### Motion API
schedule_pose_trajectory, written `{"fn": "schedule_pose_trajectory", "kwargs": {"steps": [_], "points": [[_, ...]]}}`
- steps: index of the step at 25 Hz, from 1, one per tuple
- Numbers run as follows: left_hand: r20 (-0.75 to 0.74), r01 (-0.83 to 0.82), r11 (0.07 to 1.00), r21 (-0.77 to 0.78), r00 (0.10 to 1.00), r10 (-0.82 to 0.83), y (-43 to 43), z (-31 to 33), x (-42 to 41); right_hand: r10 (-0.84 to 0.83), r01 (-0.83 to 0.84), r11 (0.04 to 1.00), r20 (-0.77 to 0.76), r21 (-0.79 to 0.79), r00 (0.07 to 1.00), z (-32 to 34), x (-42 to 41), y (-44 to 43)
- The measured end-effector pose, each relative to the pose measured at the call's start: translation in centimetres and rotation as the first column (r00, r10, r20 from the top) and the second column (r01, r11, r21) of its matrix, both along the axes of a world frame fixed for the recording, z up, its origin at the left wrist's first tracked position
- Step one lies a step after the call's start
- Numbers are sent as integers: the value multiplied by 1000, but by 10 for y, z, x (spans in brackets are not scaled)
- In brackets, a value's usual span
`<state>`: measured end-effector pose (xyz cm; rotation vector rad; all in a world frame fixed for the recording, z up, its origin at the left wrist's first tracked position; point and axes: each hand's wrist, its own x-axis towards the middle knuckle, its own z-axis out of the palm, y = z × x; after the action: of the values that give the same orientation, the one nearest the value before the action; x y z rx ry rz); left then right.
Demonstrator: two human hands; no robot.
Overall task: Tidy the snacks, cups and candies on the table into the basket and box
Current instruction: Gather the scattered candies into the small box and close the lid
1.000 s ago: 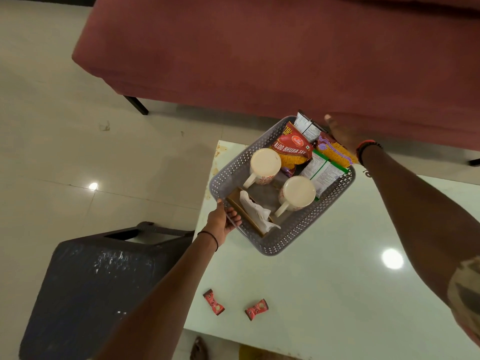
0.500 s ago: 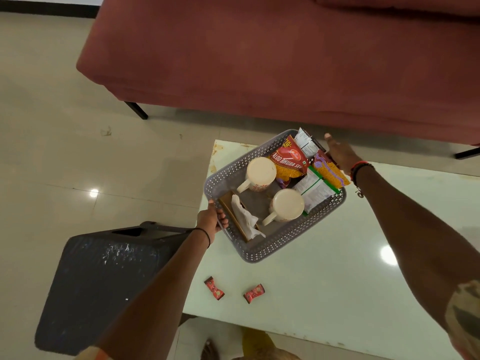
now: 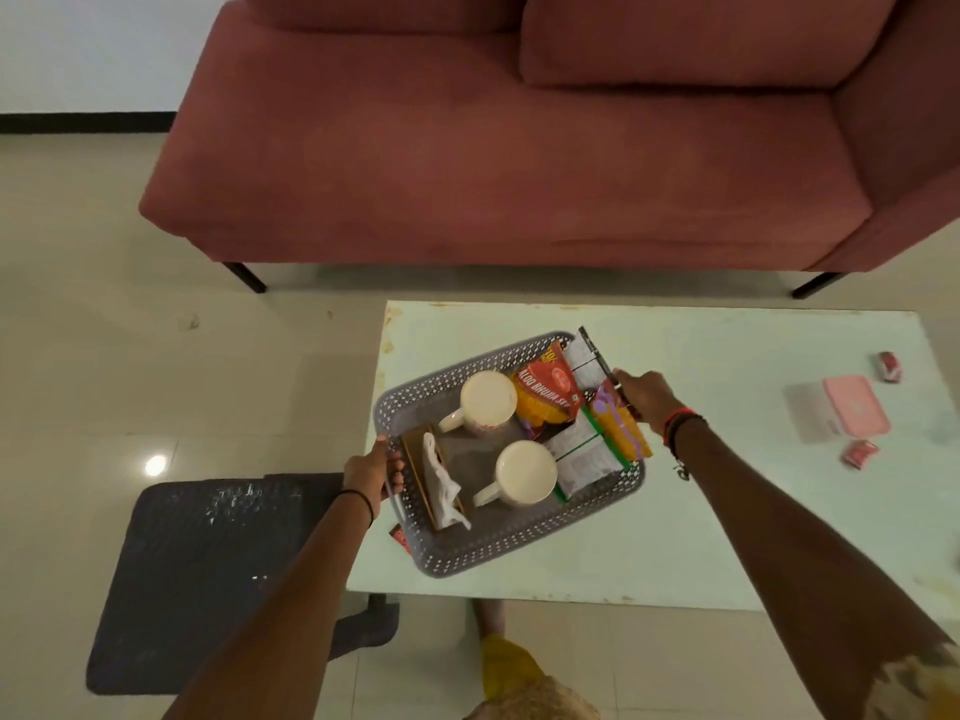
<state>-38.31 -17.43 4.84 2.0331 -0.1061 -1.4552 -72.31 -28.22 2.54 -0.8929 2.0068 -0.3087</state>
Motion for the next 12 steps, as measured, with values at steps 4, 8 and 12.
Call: {"fn": "schedule_pose_trajectory", "kwargs": {"steps": [4,8,12], "points": [[32,41,999,-17,999,-40,35,18,-25,-74,74,997,57,-3,996,25,-34,54],[50,113,992,-48,993,-110,54,31,-59,-157,159,987,97,-11,983,45,-77,102],[74,202,979,-42,977,-198,63,43,-106,-276,277,961,111,4,955,59,-131,147]]}}
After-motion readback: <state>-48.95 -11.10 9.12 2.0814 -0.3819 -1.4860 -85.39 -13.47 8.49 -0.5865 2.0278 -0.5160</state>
